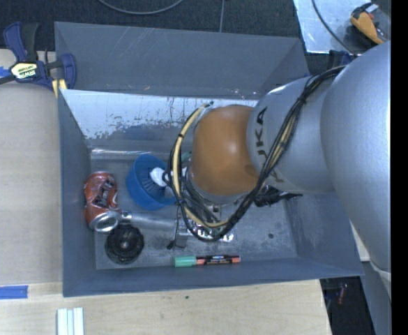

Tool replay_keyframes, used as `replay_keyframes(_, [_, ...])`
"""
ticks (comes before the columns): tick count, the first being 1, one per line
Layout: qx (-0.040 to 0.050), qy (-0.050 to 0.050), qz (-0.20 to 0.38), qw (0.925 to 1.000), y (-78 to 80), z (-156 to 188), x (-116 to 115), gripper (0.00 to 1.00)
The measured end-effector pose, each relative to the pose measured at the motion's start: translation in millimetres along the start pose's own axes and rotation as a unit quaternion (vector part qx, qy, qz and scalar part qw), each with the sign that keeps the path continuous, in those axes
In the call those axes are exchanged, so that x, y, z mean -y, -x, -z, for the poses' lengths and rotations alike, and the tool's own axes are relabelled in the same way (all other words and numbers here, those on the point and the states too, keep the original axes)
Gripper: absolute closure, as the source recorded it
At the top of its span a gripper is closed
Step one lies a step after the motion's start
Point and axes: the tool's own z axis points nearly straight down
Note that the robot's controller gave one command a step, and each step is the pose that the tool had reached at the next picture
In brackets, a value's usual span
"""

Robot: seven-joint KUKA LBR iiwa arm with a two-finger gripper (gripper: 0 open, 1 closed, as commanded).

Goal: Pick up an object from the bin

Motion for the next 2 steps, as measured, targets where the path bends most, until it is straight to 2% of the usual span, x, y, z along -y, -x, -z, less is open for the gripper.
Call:
replay_keyframes(1, [0.0102,0.003,-0.008,0.9999,22.6,-29.0,-19.6,0.00])
replay_keyframes(2, [0.0108,0.003,0.011,0.9999,7.2,-26.9,-31.8,1.00])
